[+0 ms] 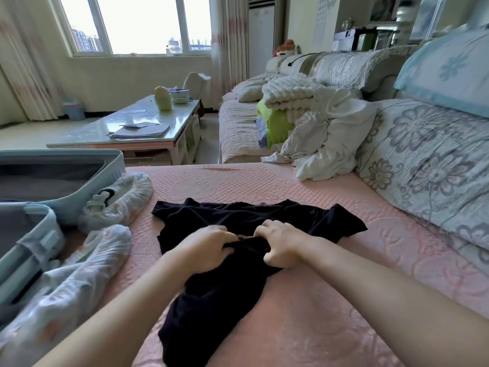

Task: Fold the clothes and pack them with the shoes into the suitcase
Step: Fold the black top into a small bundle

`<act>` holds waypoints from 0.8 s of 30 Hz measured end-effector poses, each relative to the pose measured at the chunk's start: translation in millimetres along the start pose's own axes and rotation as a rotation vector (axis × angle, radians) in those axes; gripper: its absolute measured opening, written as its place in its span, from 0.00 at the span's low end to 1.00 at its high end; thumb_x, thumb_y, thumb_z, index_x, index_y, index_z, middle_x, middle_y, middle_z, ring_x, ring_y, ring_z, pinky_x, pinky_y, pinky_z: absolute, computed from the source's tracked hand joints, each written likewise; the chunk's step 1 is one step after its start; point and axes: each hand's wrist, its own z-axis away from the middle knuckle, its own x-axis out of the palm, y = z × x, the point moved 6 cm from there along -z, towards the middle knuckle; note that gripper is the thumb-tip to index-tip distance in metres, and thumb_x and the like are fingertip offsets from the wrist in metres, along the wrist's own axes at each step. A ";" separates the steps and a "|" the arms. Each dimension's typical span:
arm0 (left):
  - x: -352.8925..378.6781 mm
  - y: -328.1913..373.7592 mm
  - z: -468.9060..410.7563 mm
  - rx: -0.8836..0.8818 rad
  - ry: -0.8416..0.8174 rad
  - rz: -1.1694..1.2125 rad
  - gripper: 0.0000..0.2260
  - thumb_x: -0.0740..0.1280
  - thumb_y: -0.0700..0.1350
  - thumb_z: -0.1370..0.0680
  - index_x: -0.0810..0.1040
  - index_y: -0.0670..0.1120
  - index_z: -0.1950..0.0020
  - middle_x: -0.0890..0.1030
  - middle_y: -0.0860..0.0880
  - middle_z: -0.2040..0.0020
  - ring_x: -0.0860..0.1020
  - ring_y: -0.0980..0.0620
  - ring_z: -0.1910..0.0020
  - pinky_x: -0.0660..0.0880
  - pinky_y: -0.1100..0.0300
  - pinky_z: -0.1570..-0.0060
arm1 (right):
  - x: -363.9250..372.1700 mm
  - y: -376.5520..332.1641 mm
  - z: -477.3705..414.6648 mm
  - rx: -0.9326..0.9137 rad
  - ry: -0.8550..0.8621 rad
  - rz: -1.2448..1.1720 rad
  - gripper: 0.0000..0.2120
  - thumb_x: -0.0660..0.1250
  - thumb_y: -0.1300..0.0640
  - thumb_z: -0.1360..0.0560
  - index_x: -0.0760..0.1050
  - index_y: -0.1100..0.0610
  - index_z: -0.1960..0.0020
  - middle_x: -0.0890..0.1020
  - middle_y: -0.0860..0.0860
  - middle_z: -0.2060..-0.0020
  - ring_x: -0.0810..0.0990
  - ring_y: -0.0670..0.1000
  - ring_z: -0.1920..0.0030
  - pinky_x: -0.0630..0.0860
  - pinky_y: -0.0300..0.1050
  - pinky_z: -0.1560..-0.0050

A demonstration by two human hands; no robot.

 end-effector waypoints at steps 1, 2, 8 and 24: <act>-12.3 -5.3 6.5 0.019 0.087 0.025 0.12 0.68 0.46 0.23 0.81 0.55 0.40 0.76 0.57 0.51 0.78 0.50 0.44 0.72 0.59 0.42 | -1.0 -2.3 2.3 0.006 0.003 -0.011 0.28 0.66 0.51 0.28 0.67 0.47 0.29 0.70 0.49 0.34 0.68 0.53 0.32 0.64 0.47 0.30; -25.0 -14.3 14.1 0.010 0.164 0.058 0.11 0.68 0.42 0.23 0.82 0.53 0.42 0.75 0.58 0.52 0.78 0.50 0.46 0.72 0.60 0.43 | -2.3 -4.4 4.4 0.010 0.009 -0.027 0.29 0.66 0.52 0.29 0.67 0.46 0.28 0.70 0.49 0.33 0.68 0.52 0.31 0.63 0.47 0.29; -75.7 -89.0 80.6 -0.367 0.065 -0.112 0.14 0.67 0.38 0.29 0.84 0.57 0.55 0.80 0.53 0.54 0.81 0.47 0.48 0.75 0.62 0.47 | 0.7 -30.9 14.2 -0.081 0.070 -0.016 0.36 0.69 0.57 0.33 0.63 0.43 0.27 0.66 0.47 0.31 0.64 0.51 0.29 0.60 0.45 0.30; -24.0 -10.5 114.8 -0.020 -0.053 0.073 0.26 0.64 0.33 0.29 0.78 0.53 0.36 0.80 0.50 0.41 0.77 0.50 0.40 0.72 0.60 0.39 | 2.1 -87.4 26.0 -0.383 0.291 0.364 0.10 0.67 0.62 0.29 0.77 0.48 0.54 0.79 0.49 0.57 0.81 0.56 0.55 0.73 0.52 0.54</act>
